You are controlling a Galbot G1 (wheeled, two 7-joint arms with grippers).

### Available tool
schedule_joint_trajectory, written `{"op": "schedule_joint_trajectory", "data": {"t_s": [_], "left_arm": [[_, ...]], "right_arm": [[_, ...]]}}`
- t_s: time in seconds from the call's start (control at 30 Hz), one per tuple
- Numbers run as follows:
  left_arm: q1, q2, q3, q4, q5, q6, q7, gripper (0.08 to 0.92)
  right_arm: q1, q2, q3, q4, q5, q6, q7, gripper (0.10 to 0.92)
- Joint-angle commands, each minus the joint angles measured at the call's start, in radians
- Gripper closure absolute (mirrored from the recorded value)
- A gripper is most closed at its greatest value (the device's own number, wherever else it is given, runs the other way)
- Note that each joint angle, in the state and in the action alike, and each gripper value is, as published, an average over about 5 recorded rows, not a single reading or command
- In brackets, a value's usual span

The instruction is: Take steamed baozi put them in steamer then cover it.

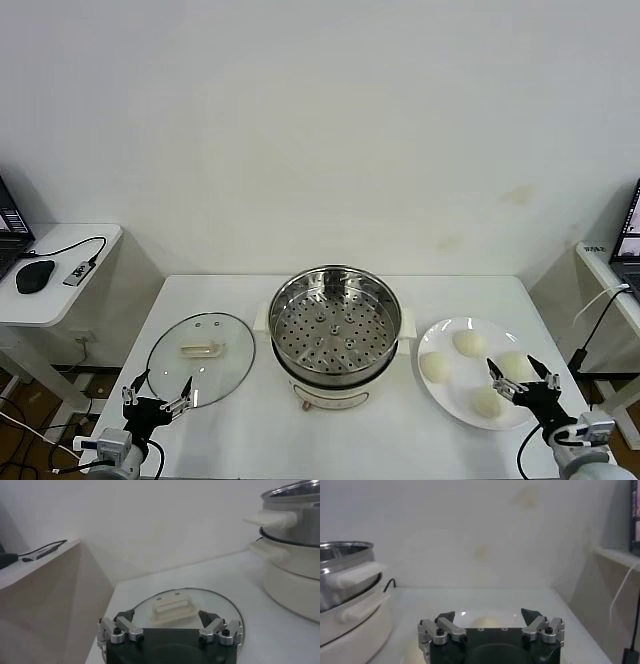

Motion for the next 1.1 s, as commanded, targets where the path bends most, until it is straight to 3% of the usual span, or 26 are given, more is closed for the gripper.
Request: {"op": "schedule_joint_trajectory", "data": {"t_s": [0.03,0.37,0.63,0.87,1.1], "left_arm": [[-0.001,0.001,-0.001,-0.001,0.007,0.000,0.000,0.177],[0.019,-0.020,0.013,-0.032,0.038,0.001,0.000,0.177],[0.028,-0.029,0.010,-0.058,0.054,0.001,0.003,0.177],[0.043,-0.042,0.010,-0.080,0.066,0.002,0.006,0.177],[0.059,-0.039,0.012,-0.100,0.076,0.001,0.005,0.177]], "right_arm": [[0.106,-0.170,0.038,0.024,-0.116,-0.118,-0.079,0.203],[0.375,-0.479,-0.103,-0.114,-0.480,-0.264,-0.640,0.203],[0.851,-0.612,-0.551,-0.268,-0.706,-0.217,-1.015,0.203],[1.358,-0.609,-1.153,-0.436,-0.723,-0.076,-1.169,0.203],[1.432,-0.495,-1.329,-0.563,-0.793,0.026,-1.172,0.203]]}}
